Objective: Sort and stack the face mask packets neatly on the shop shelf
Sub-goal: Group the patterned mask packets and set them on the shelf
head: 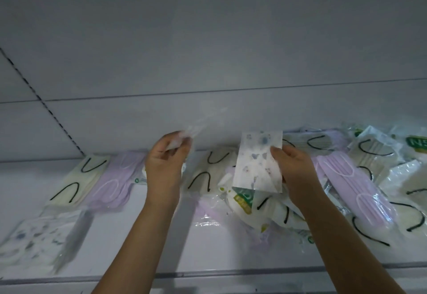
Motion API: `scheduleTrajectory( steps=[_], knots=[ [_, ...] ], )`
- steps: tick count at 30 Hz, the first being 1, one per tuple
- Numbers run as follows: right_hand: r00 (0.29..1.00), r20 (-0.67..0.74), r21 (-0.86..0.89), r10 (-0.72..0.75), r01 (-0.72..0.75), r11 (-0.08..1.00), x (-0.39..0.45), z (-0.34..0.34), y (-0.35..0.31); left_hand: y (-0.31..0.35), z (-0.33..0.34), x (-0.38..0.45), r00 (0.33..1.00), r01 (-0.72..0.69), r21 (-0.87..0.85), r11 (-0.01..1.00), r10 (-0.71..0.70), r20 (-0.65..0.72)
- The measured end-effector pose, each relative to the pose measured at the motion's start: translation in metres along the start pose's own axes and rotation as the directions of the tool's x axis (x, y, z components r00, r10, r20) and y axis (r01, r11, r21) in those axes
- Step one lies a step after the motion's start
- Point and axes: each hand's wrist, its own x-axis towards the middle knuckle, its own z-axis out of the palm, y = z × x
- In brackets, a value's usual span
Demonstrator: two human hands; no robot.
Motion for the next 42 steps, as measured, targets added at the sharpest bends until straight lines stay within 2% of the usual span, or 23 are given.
scheduleTrajectory(
  steps=[1, 3, 5, 7, 8, 11, 12, 14, 16, 18, 20, 22, 25, 28, 30, 33, 35, 38, 40, 42],
  knots=[
    [0.999, -0.002, -0.016, 0.044, -0.044, 0.999, 0.001, 0.000, 0.002, 0.000, -0.004, 0.001, 0.990, -0.096, 0.042, 0.994, 0.091, 0.104],
    [0.989, 0.066, -0.018, 0.132, -0.132, 0.991, 0.003, 0.011, 0.003, -0.006, -0.010, -0.001, 0.906, -0.305, 0.132, 0.943, 0.245, 0.345],
    [0.953, 0.208, 0.104, 0.222, -0.248, 0.963, 0.003, 0.032, -0.003, -0.021, -0.018, -0.005, 0.837, -0.411, 0.219, 0.885, 0.271, 0.474],
    [0.904, 0.343, 0.194, 0.255, -0.333, 0.923, -0.004, 0.056, -0.011, -0.031, -0.032, -0.013, 0.831, -0.416, 0.294, 0.860, 0.229, 0.506],
    [0.896, 0.385, 0.187, 0.219, -0.309, 0.933, -0.008, 0.068, -0.011, -0.033, -0.042, -0.017, 0.831, -0.424, 0.333, 0.842, 0.215, 0.514],
    [0.915, 0.398, 0.004, 0.072, -0.080, 0.997, -0.019, 0.103, -0.001, -0.029, -0.082, -0.032, 0.846, -0.397, 0.420, 0.816, 0.149, 0.511],
    [0.916, 0.397, -0.047, 0.058, -0.043, 0.998, -0.021, 0.116, 0.003, -0.023, -0.097, -0.036, 0.872, -0.340, 0.424, 0.840, 0.113, 0.476],
    [0.895, 0.443, -0.133, 0.051, 0.010, 0.991, -0.030, 0.143, 0.006, -0.007, -0.123, -0.042, 0.960, -0.100, 0.374, 0.922, -0.010, 0.281],
    [0.810, 0.586, -0.175, 0.024, 0.097, 0.980, -0.045, 0.173, 0.004, 0.006, -0.147, -0.041, 0.980, 0.182, 0.229, 0.956, -0.194, 0.030],
    [0.663, 0.747, -0.215, 0.043, 0.180, 0.960, -0.067, 0.209, 0.002, 0.015, -0.177, -0.035, 0.926, 0.365, 0.107, 0.925, -0.349, -0.141],
    [0.542, 0.837, -0.253, 0.074, 0.264, 0.931, -0.088, 0.245, 0.003, 0.020, -0.207, -0.033, 0.876, 0.420, 0.007, 0.908, -0.403, -0.266],
    [0.520, 0.851, -0.262, 0.079, 0.289, 0.921, -0.101, 0.273, 0.008, 0.021, -0.238, -0.036, 0.820, 0.411, -0.053, 0.910, -0.394, -0.415],
    [0.565, 0.814, -0.295, 0.134, 0.203, 0.934, -0.106, 0.301, 0.024, 0.018, -0.284, -0.040, 0.710, 0.377, -0.109, 0.920, -0.363, -0.604],
    [0.637, 0.748, -0.319, 0.184, 0.102, 0.942, -0.110, 0.326, 0.040, 0.013, -0.318, -0.041, 0.663, 0.380, -0.073, 0.922, -0.326, -0.674],
    [0.683, 0.717, -0.331, 0.138, 0.159, 0.930, -0.111, 0.344, 0.047, 0.005, -0.337, -0.039, 0.666, 0.431, 0.103, 0.896, -0.239, -0.706],
    [0.707, 0.706, -0.371, 0.046, 0.314, 0.874, -0.107, 0.370, 0.058, -0.013, -0.364, -0.035, 0.703, 0.552, 0.438, 0.710, -0.112, -0.703],
    [0.687, 0.726, -0.436, 0.020, 0.438, 0.786, -0.104, 0.379, 0.069, -0.024, -0.376, -0.035, 0.729, 0.578, 0.535, 0.616, -0.095, -0.678],
    [0.625, 0.781, -0.507, -0.002, 0.636, 0.582, -0.106, 0.381, 0.087, -0.036, -0.383, -0.038, 0.750, 0.594, 0.539, 0.597, -0.169, -0.639],
    [0.613, 0.790, -0.513, 0.006, 0.657, 0.552, -0.109, 0.380, 0.092, -0.039, -0.382, -0.039, 0.779, 0.583, 0.581, 0.568, -0.188, -0.598],
    [0.610, 0.793, -0.519, -0.002, 0.677, 0.522, -0.110, 0.377, 0.090, -0.036, -0.376, -0.037, 0.803, 0.548, 0.666, 0.506, -0.095, -0.588]
  ],
)
